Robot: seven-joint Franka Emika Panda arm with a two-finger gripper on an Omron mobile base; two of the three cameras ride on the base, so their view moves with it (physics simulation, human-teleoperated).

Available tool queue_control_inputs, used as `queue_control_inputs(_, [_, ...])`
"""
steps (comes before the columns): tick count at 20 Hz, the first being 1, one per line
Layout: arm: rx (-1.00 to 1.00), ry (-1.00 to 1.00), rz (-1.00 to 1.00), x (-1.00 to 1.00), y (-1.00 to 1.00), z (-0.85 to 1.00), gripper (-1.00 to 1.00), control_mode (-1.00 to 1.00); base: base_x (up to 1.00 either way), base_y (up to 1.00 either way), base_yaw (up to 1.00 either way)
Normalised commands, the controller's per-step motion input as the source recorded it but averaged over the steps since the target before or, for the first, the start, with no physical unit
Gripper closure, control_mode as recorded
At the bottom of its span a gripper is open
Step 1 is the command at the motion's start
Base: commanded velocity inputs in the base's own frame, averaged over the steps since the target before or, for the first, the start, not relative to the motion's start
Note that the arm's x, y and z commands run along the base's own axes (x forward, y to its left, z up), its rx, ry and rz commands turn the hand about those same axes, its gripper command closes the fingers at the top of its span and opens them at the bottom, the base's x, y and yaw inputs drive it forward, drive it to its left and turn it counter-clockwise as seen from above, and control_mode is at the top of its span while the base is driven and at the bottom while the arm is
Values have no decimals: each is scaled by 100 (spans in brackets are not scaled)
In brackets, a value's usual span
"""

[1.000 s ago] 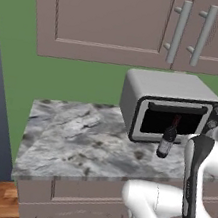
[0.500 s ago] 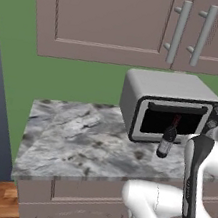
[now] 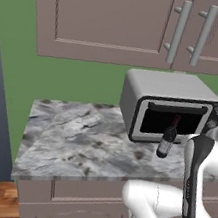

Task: There is a wine glass and glass cup on the dining counter. Place the wine bottle next to the wine glass and the juice bottle next to the glass cup.

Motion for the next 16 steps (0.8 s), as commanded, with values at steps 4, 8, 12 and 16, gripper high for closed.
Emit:
queue_control_inputs(4, [0, 0, 0, 0, 0, 0, -100, 100, 0, 0, 0])
queue_control_inputs(8, [0, 0, 0, 0, 0, 0, -100, 100, -3, 0, 0])
queue_control_inputs(12, [0, -8, 1, -9, -4, 4, -100, -100, 0, 0, 0])
queue_control_inputs(16, [3, -3, 9, -12, -14, 18, -100, -100, 0, 0, 0])
